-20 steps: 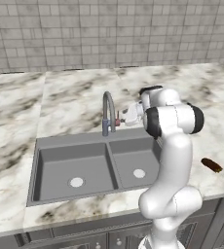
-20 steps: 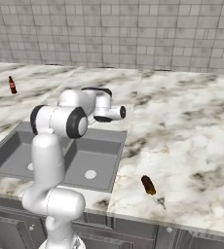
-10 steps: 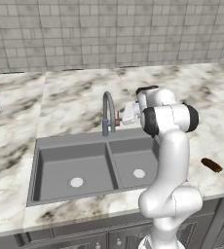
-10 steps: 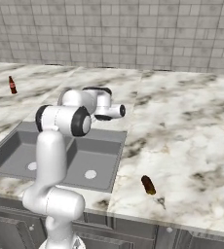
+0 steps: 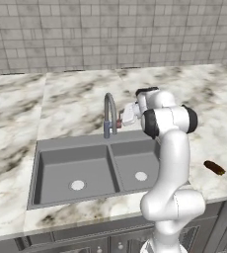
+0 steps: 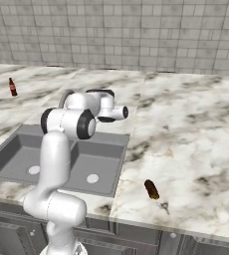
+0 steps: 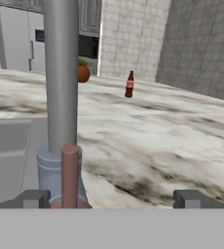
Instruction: Turn on the sink faucet. Then move the sweet potato from the counter to the sink. Turn off the sink. Move the vegetable from the sink to the pot next to the stove. Finally move the pot to the front right burner.
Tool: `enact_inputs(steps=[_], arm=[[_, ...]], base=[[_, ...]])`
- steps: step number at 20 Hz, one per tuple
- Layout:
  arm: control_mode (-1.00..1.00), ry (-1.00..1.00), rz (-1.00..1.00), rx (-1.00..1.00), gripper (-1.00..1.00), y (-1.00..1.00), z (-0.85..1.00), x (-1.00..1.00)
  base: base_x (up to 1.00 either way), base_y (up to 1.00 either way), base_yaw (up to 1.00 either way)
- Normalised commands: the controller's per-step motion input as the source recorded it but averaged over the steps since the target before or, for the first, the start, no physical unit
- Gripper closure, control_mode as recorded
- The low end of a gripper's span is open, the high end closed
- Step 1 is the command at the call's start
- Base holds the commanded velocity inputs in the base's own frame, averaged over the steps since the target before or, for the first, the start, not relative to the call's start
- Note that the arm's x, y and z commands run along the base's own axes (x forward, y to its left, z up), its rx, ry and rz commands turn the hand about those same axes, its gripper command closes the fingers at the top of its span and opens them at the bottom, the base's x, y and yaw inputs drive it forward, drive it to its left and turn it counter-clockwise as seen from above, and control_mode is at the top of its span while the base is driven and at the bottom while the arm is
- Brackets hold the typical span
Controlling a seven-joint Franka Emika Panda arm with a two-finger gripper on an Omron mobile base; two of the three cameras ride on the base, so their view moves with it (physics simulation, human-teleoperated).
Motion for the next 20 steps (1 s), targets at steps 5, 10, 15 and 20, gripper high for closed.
enact_inputs(steps=[5, 10, 15, 20], arm=[[-1.00, 0.00, 0.00, 0.00, -1.00, 0.36, -0.05, 0.00], [-1.00, 0.00, 0.00, 0.00, -1.00, 0.33, -0.04, 0.01], [-1.00, 0.00, 0.00, 0.00, 1.00, 0.25, -0.02, 0.05], [-1.00, 0.00, -0.01, 0.00, 1.00, 0.01, 0.00, 0.01]], base=[[0.00, 0.00, 0.00], [0.00, 0.00, 0.00], [0.00, 0.00, 0.00], [0.00, 0.00, 0.00]])
